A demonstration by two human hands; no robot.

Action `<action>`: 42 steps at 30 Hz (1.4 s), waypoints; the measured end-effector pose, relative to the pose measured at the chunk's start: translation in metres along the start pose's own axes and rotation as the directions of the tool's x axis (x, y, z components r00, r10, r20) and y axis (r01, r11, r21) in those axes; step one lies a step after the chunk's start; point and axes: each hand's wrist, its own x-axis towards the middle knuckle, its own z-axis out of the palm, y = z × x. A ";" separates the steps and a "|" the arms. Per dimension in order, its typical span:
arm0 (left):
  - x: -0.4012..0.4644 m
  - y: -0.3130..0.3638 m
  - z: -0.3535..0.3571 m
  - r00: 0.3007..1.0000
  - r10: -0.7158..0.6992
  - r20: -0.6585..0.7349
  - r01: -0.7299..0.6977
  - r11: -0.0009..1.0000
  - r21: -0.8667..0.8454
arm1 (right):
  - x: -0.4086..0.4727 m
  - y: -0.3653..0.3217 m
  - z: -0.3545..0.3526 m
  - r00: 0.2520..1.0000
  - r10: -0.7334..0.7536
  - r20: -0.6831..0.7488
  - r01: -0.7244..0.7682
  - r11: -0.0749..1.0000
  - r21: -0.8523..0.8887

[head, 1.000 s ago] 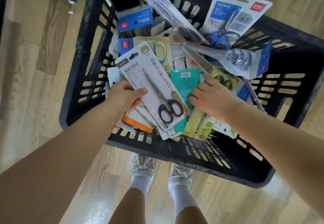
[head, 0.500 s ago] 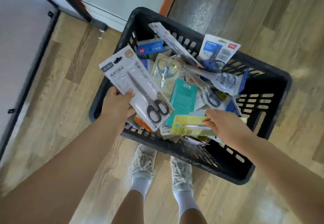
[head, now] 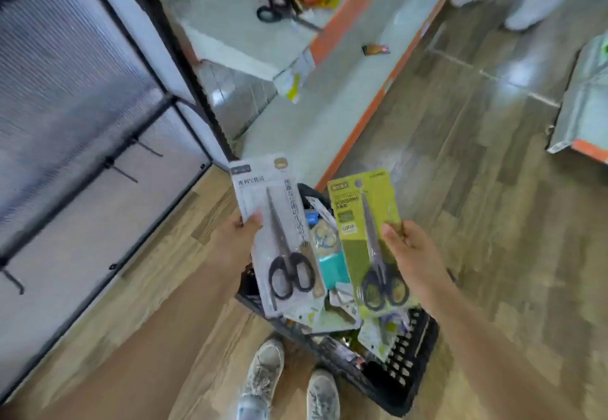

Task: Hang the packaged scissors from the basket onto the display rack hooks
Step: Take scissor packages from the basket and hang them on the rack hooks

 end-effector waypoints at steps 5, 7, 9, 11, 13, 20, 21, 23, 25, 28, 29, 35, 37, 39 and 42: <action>-0.086 0.125 -0.023 0.973 0.227 -0.038 -0.228 0.972 -0.054 | -0.040 -0.140 -0.022 0.989 -0.146 -0.022 0.148 0.983 0.104; -0.120 0.169 -0.044 0.946 0.317 -0.066 -0.320 0.947 -0.042 | -0.062 -0.197 -0.028 0.974 -0.227 -0.016 0.226 0.962 0.151; -0.159 0.209 -0.065 0.916 0.386 -0.113 -0.396 0.913 -0.093 | -0.087 -0.250 -0.033 0.944 -0.329 0.001 0.324 0.931 0.171; -0.194 0.242 -0.083 0.870 0.463 -0.169 -0.482 0.871 -0.095 | -0.116 -0.299 -0.039 0.903 -0.429 0.010 0.419 0.886 0.198; -0.228 0.271 -0.099 0.819 0.536 -0.204 -0.564 0.818 -0.115 | -0.146 -0.342 -0.042 0.855 -0.519 0.005 0.505 0.833 0.224; -0.302 0.315 -0.155 0.729 0.594 -0.341 -0.678 0.697 -0.234 | -0.231 -0.433 -0.032 0.742 -0.669 0.056 0.635 0.726 0.263; -0.307 0.316 -0.163 0.719 0.599 -0.353 -0.689 0.680 -0.248 | -0.241 -0.440 -0.028 0.723 -0.687 0.072 0.648 0.711 0.272; -0.318 0.314 -0.181 0.695 0.601 -0.394 -0.711 0.655 -0.256 | -0.259 -0.450 -0.014 0.684 -0.722 0.106 0.682 0.684 0.260; -0.327 0.308 -0.206 0.683 0.583 -0.440 -0.717 0.649 -0.253 | -0.276 -0.460 0.005 0.652 -0.745 0.143 0.706 0.665 0.245; -0.339 0.297 -0.253 0.664 0.555 -0.500 -0.723 0.646 -0.244 | -0.305 -0.478 0.039 0.616 -0.764 0.193 0.710 0.644 0.284; -0.344 0.293 -0.270 0.647 0.543 -0.535 -0.734 0.634 -0.245 | -0.318 -0.485 0.052 0.597 -0.772 0.219 0.711 0.635 0.303; -0.367 0.267 -0.371 0.516 0.468 -0.717 -0.762 0.634 -0.134 | -0.387 -0.522 0.150 0.473 -0.806 0.356 0.721 0.587 0.369; -0.374 0.263 -0.392 0.478 0.447 -0.756 -0.768 0.630 -0.113 | -0.404 -0.531 0.173 0.433 -0.825 0.364 0.734 0.557 0.388; -0.380 0.261 -0.407 0.437 0.456 -0.775 -0.785 0.614 -0.082 | -0.417 -0.539 0.190 0.408 -0.840 0.358 0.744 0.533 0.402; -0.387 0.259 -0.421 0.419 0.465 -0.780 -0.787 0.614 -0.058 | -0.428 -0.547 0.204 0.389 -0.859 0.334 0.756 0.505 0.416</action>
